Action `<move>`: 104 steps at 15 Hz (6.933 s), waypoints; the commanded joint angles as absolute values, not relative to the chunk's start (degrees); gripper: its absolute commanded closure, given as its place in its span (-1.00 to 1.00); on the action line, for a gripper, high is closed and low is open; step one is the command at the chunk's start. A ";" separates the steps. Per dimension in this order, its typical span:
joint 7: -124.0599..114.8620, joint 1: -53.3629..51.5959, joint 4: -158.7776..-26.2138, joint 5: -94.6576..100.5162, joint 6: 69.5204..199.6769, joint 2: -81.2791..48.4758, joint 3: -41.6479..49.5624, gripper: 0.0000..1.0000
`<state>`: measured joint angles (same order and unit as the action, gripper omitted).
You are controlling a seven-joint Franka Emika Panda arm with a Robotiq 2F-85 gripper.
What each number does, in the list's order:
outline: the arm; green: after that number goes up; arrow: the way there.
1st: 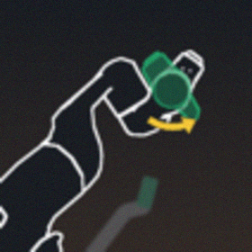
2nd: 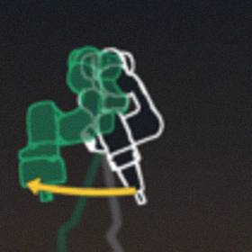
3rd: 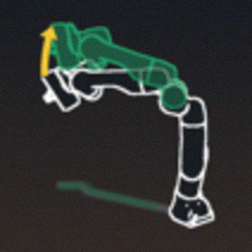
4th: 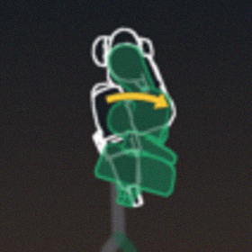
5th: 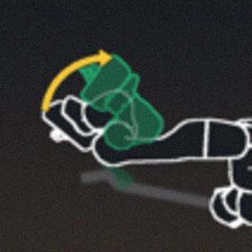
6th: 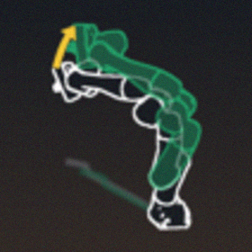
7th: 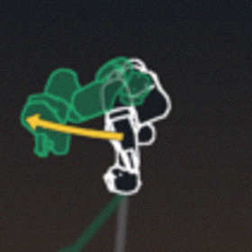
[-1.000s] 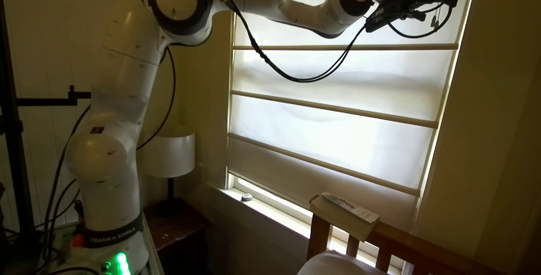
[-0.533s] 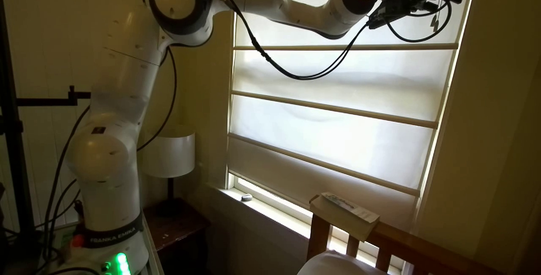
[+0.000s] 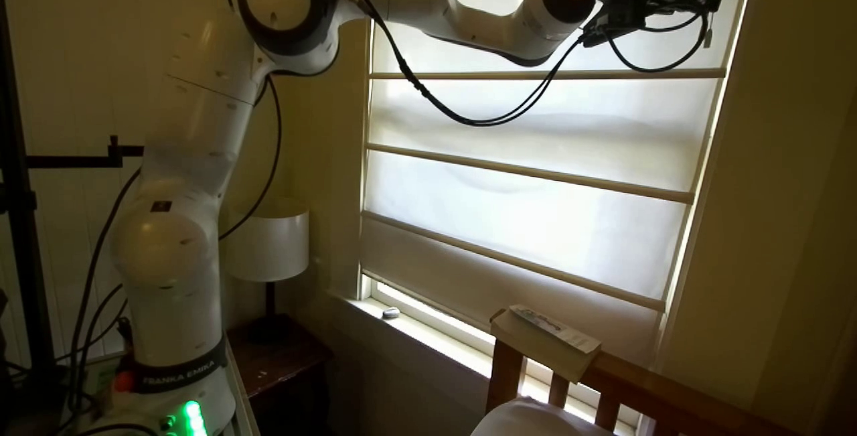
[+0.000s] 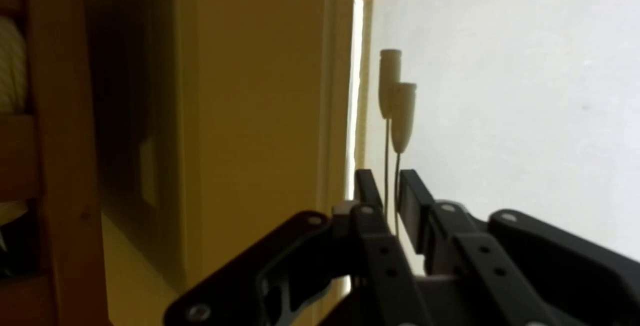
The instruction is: Pull the white cord on the right side of the window
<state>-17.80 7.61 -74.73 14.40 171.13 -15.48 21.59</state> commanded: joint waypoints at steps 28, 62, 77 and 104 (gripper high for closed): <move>-29.60 7.14 -61.57 7.10 170.99 -25.05 25.96 -0.07; -24.50 -2.30 -105.41 27.05 162.17 -2.69 39.22 0.99; -22.73 -1.36 -111.69 23.07 162.23 -4.38 39.10 0.99; -5.12 20.48 -99.99 3.69 151.62 -32.50 21.40 0.99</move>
<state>-9.83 15.29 -105.21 7.55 156.55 -24.44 26.40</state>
